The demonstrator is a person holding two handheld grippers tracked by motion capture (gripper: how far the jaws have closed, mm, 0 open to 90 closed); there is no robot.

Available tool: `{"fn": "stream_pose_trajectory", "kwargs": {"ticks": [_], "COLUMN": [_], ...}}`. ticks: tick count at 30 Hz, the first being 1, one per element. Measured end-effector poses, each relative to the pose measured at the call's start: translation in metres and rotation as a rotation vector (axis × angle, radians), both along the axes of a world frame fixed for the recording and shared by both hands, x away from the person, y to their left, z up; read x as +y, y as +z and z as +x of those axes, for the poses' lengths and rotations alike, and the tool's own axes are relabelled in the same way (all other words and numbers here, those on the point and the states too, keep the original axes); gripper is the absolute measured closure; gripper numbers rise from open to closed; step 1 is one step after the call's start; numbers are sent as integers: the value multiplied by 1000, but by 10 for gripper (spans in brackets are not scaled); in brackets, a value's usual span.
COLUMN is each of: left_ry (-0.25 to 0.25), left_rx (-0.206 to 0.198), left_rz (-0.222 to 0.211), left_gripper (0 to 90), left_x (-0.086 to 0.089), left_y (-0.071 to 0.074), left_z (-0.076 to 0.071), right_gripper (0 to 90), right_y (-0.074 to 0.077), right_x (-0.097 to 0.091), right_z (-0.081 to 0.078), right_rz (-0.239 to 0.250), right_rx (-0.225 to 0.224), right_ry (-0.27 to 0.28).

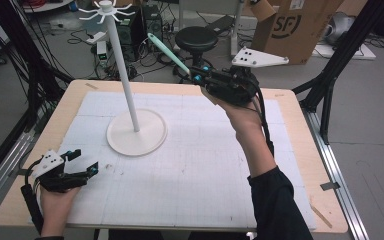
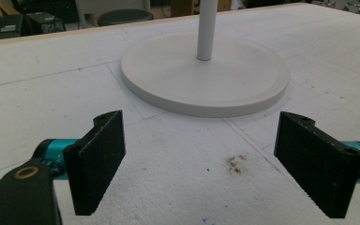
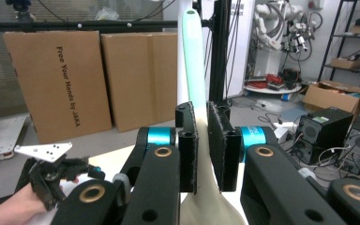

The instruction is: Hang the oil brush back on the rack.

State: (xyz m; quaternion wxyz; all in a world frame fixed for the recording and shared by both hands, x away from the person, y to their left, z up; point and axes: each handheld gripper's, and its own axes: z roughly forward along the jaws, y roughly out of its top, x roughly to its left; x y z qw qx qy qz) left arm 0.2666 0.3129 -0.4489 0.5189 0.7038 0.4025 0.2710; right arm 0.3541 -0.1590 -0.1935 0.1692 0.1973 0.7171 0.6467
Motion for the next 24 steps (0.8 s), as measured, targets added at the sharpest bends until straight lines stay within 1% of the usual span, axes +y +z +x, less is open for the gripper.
{"fn": "stream_pose_trajectory", "kwargs": {"ticks": [8, 12, 18, 24], "left_ry": [-2, -3, -3, -4], "left_rx": [-1, -1, -1, -2], "left_rz": [1, 1, 1, 1], "left_gripper": [174, 173, 173, 174], "left_x": [0, 0, 0, 0], "left_y": [0, 0, 0, 0], "left_z": [0, 0, 0, 0], "right_gripper": [830, 830, 830, 830], "right_y": [15, 20, 24, 23], "right_x": [15, 22, 33, 42], "right_z": [1, 2, 5, 8], "right_rz": [11, 4, 5, 0], "right_rx": [-20, -25, -25, -22], "right_ry": [5, 3, 2, -3]}}
